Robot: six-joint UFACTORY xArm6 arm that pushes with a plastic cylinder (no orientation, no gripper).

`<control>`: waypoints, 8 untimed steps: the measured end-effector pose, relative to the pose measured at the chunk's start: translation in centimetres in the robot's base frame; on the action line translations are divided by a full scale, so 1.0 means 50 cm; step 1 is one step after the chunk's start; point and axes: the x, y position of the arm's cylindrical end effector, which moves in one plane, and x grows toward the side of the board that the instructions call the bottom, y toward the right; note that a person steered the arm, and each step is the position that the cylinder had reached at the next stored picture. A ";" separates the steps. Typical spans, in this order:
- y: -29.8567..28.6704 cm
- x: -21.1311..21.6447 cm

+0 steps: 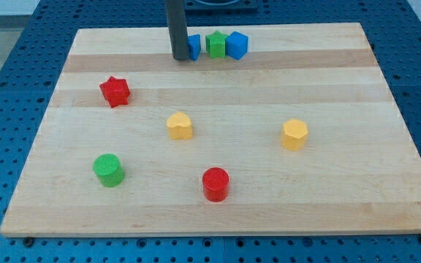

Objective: Push the green circle into the blue triangle

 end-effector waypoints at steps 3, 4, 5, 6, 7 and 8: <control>-0.026 0.026; 0.031 0.106; 0.031 0.155; -0.057 0.193; -0.146 0.253; -0.227 0.316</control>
